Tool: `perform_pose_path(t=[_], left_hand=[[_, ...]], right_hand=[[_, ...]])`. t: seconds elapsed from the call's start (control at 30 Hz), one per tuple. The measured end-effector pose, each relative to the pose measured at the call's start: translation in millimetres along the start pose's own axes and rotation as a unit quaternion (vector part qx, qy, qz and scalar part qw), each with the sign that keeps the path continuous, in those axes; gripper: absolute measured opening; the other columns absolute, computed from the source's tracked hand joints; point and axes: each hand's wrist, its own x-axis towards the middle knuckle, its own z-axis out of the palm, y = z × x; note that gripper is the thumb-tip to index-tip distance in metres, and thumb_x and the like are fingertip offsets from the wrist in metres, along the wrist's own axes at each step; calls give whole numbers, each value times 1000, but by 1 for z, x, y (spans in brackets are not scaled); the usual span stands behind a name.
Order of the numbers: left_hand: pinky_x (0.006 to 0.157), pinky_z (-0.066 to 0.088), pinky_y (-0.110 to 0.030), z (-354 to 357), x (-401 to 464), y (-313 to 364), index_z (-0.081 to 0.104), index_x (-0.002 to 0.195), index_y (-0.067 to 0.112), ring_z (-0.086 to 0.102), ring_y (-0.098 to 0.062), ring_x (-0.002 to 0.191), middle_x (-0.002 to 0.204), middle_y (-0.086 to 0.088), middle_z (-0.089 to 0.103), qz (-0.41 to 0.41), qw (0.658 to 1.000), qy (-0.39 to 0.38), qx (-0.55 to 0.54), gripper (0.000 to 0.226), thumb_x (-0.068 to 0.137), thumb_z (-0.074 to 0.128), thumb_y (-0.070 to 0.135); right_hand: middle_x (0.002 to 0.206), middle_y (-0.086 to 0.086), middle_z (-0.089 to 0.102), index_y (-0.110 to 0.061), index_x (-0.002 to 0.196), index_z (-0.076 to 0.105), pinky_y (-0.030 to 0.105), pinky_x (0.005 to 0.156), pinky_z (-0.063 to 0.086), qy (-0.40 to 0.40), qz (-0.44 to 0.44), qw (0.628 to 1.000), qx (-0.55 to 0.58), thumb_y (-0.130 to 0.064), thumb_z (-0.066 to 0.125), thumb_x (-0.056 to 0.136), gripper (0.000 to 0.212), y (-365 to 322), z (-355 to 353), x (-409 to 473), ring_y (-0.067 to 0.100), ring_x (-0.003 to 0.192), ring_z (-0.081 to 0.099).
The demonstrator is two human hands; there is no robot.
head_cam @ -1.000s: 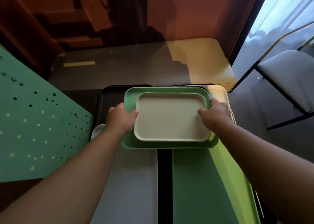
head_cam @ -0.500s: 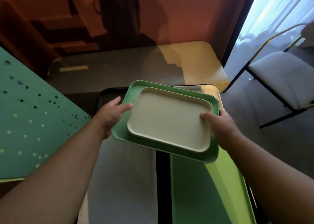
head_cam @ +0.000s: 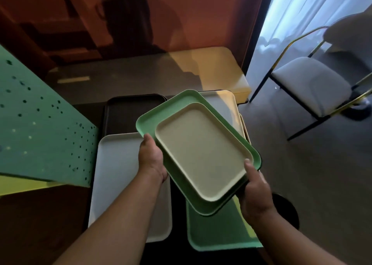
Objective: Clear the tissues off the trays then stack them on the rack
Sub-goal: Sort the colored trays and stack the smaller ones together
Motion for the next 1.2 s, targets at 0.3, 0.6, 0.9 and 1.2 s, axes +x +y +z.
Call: perform_pose_path(t=[0.3, 0.6, 0.9, 1.2], left_hand=[[95, 55, -64, 12, -23, -5, 63, 125, 15, 71, -42, 108, 119, -22, 72, 7, 986, -97, 133, 33, 108, 43, 36], [95, 57, -57, 21, -29, -46, 68, 109, 14, 73, -35, 98, 106, -14, 75, 46, 941, -104, 318, 31, 90, 57, 35], [111, 42, -47, 27, -50, -56, 36, 155, 13, 45, -41, 136, 152, -18, 40, 45, 846, -37, 529, 65, 94, 50, 31], [112, 38, -43, 21, -44, -71, 25, 160, 17, 39, -39, 141, 159, -15, 26, 25, 812, -37, 583, 65, 98, 44, 23]], right_hand=[[97, 17, 79, -11, 99, 78, 39, 74, 59, -101, 17, 920, -378, -35, 64, 102, 28, -67, -26, 27, 27, 78, 74], [91, 15, 77, -14, 96, 75, 59, 86, 61, -47, -20, 911, -410, -40, 52, 107, 37, -32, -53, 34, 37, 91, 74], [86, 15, 68, -7, 79, 66, 54, 73, 57, -4, -107, 882, -460, -36, 48, 98, 40, -13, -61, 35, 37, 79, 66], [121, 6, 60, -20, 124, 69, 47, 96, 55, 4, -82, 879, -470, -22, 62, 93, 31, -20, -62, 36, 23, 101, 64]])
